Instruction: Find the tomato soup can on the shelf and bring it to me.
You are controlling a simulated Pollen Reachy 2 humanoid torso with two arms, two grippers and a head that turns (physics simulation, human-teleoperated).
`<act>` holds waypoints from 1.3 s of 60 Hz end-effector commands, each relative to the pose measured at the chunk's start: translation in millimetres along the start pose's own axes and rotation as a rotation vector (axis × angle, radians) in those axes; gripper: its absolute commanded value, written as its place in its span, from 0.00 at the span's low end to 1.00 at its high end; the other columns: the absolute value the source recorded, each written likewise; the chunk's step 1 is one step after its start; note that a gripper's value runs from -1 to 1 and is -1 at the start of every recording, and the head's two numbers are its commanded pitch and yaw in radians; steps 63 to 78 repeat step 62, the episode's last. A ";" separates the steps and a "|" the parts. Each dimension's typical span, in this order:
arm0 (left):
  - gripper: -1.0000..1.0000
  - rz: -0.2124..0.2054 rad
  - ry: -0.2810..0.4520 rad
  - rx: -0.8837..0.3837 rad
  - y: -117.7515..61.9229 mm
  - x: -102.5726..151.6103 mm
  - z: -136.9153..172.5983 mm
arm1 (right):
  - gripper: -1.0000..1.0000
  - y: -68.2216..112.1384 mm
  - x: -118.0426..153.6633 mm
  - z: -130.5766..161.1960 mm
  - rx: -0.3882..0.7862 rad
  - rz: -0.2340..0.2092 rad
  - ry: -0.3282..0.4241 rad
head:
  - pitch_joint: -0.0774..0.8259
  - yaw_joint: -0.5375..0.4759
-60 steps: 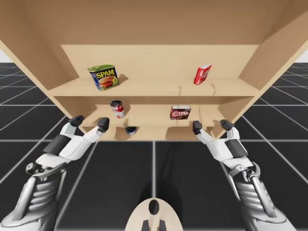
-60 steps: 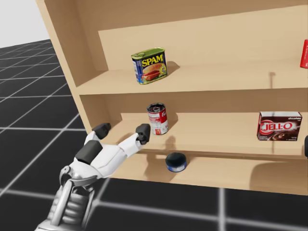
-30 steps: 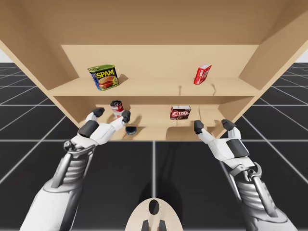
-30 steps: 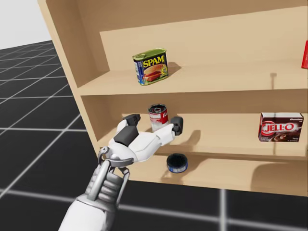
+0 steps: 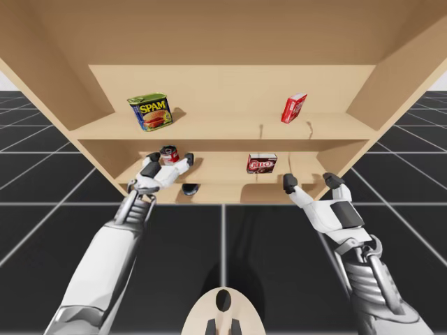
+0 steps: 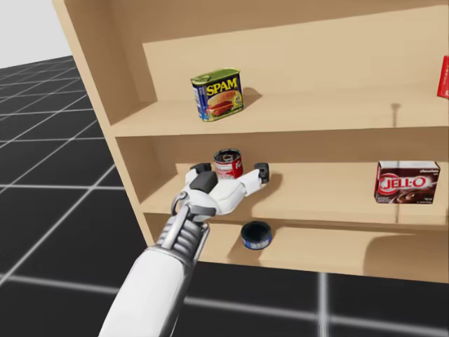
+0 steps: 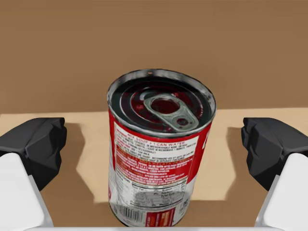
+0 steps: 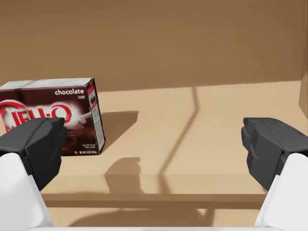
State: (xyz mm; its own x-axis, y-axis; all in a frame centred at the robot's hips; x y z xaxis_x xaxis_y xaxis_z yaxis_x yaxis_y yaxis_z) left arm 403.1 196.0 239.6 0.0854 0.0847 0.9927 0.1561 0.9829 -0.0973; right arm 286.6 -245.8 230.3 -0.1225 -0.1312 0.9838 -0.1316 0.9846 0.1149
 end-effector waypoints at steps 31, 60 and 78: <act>1.00 -0.026 -0.095 -0.020 -9.6 19.8 8.1 | 0.00 0.2 -1.5 -0.6 0.000 -0.015 -0.002 | 0.53 0.82; 1.00 -0.104 -0.136 -0.045 -12.3 26.6 111.6 | 0.00 0.8 -0.7 0.1 0.001 -0.016 -0.006 | 0.52 0.82; 1.00 -0.113 -0.133 -0.045 -12.3 25.9 117.3 | 0.00 0.9 -0.8 0.1 0.001 -0.017 -0.006 | 0.52 0.82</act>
